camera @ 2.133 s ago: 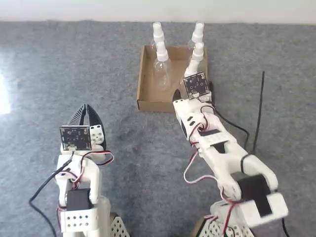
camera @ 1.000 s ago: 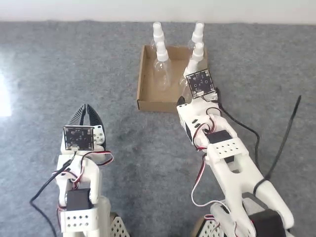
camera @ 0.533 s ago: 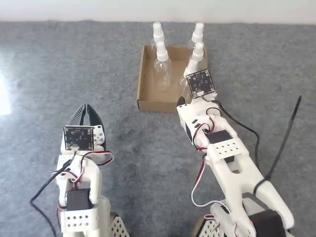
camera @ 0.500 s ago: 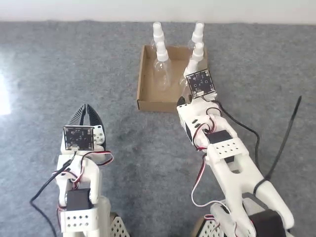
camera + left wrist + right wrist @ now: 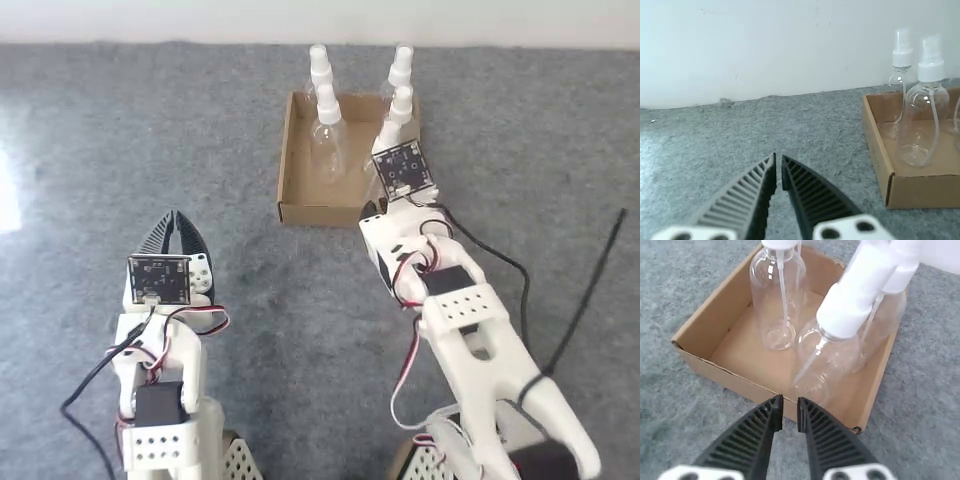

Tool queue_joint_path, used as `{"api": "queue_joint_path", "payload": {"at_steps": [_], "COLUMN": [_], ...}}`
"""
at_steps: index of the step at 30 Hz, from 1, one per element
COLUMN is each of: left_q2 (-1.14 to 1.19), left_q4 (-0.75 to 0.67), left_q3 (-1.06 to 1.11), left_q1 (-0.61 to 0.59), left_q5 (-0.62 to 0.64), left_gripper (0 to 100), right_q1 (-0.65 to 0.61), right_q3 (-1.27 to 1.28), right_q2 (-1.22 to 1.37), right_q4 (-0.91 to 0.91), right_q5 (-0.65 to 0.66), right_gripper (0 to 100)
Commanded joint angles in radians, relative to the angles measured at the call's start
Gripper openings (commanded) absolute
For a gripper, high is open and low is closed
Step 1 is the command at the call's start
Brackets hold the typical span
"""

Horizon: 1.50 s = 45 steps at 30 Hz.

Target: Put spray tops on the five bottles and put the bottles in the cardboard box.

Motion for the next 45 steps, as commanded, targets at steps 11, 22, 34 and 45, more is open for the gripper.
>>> {"api": "queue_joint_path", "payload": {"at_steps": [11, 22, 34, 45], "left_q2": [-0.023, -0.023, -0.023, -0.023], "left_q4": [-0.009, -0.009, -0.009, -0.009], "left_q3": [-0.01, -0.01, -0.01, -0.01], "left_q1": [-0.005, -0.005, -0.005, -0.005], "left_q5": [-0.006, -0.006, -0.006, -0.006], "left_gripper": [2, 2, 2, 2], "right_q1": [0.012, 0.007, 0.012, 0.012], "right_q3": [-0.008, 0.133, 0.157, 0.157], "right_q2": [-0.354, -0.688, -0.966, -1.099], "right_q4": [0.197, 0.188, 0.217, 0.282], "right_q5": [0.011, 0.009, 0.011, 0.009], "right_gripper": [2.6, 2.7, 2.7, 2.7]}}
